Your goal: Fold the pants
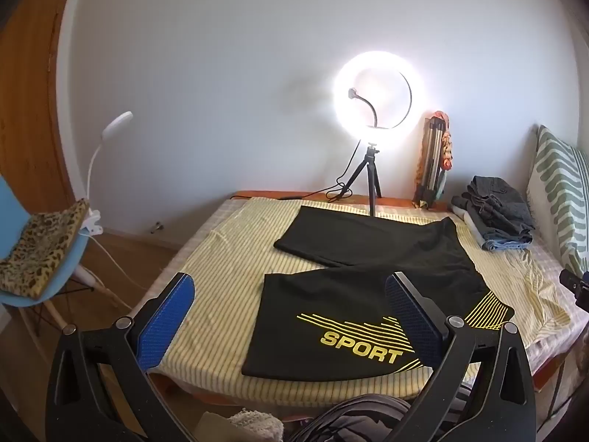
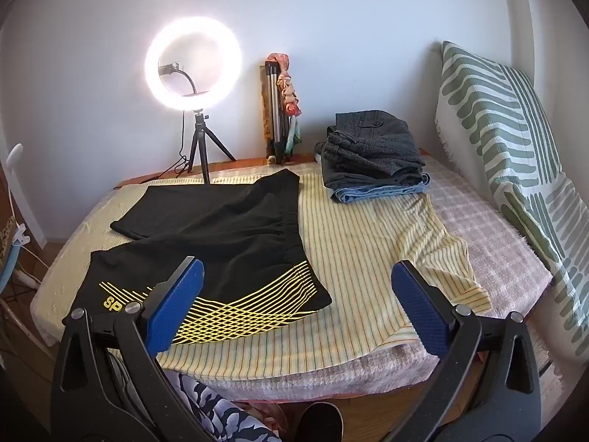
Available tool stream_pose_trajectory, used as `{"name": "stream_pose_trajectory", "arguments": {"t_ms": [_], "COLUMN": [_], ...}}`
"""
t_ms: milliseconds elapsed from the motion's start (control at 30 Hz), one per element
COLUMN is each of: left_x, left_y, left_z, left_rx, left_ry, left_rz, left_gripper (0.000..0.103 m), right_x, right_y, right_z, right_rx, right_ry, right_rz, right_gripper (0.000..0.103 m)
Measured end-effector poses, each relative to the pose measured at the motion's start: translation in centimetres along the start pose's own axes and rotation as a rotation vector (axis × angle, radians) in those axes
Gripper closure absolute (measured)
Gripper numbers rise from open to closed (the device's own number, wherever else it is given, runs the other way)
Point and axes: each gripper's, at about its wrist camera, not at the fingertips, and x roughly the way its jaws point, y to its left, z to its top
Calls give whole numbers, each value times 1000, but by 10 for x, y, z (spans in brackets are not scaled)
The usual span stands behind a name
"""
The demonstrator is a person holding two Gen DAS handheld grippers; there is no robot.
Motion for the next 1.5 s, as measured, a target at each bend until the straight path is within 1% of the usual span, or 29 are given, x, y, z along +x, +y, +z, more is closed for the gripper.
{"name": "stream_pose_trajectory", "arguments": {"t_ms": [67,167,433,1500], "left_x": [2,-4,-3,-7], "left_y": [0,-1,-1,-4], "left_z": [0,2,1,2], "left_rx": [2,8,11,10], "left_ry": [1,-23,-16,-29], "left_rz": [-2,3,1,-2], "left_gripper": [0,0,0,0], "right_x": [0,-1,-2,-1], "right_y": [0,0,0,2], "right_z": [0,0,0,0], "right_rx": [-3,-3,-7,-15], "right_ry": [-5,-7,-9,-2], "right_rz": [-1,1,-4,5], "right_gripper": [0,0,0,0]}}
